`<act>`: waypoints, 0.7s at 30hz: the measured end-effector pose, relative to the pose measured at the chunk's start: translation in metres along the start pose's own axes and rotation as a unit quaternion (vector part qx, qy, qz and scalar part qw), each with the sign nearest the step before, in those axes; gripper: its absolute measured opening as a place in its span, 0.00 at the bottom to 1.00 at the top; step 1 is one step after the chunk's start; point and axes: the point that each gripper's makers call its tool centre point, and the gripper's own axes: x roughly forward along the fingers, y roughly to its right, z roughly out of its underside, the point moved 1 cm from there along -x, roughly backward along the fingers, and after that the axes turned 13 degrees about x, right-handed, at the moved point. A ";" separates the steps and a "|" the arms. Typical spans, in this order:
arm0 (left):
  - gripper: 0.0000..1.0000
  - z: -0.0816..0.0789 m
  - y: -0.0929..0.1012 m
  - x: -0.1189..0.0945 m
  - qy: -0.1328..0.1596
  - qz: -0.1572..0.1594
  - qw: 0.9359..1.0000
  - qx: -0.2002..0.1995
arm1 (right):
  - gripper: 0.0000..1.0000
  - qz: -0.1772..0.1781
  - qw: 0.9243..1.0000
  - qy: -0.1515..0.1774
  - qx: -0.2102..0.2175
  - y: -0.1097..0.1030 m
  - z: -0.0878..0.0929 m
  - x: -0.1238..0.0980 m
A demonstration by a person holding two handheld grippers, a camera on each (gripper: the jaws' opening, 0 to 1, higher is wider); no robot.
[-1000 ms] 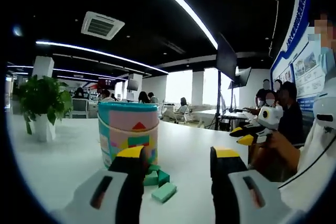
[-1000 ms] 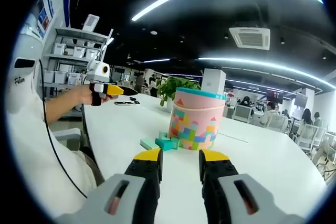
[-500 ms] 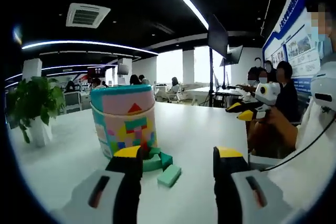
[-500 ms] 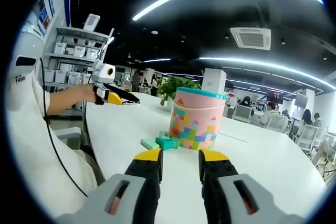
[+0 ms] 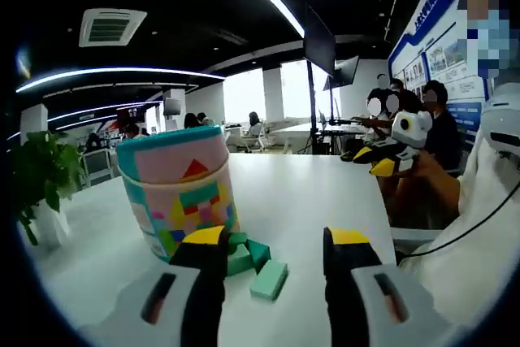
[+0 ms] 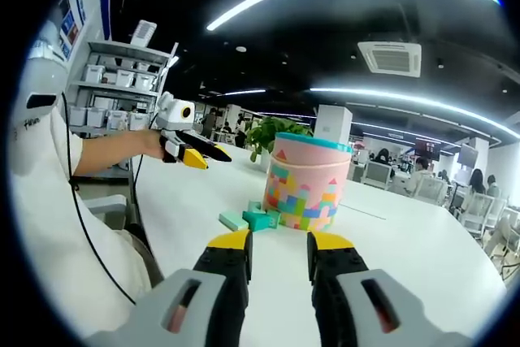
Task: Arrange the toys in the designated storage area by placing each visible toy with the group until no toy remains scattered across the table.
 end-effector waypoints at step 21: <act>0.39 0.068 0.006 0.017 -0.113 0.057 0.991 0.030 | 0.27 -0.002 1.000 -0.003 0.004 0.000 0.001 0.004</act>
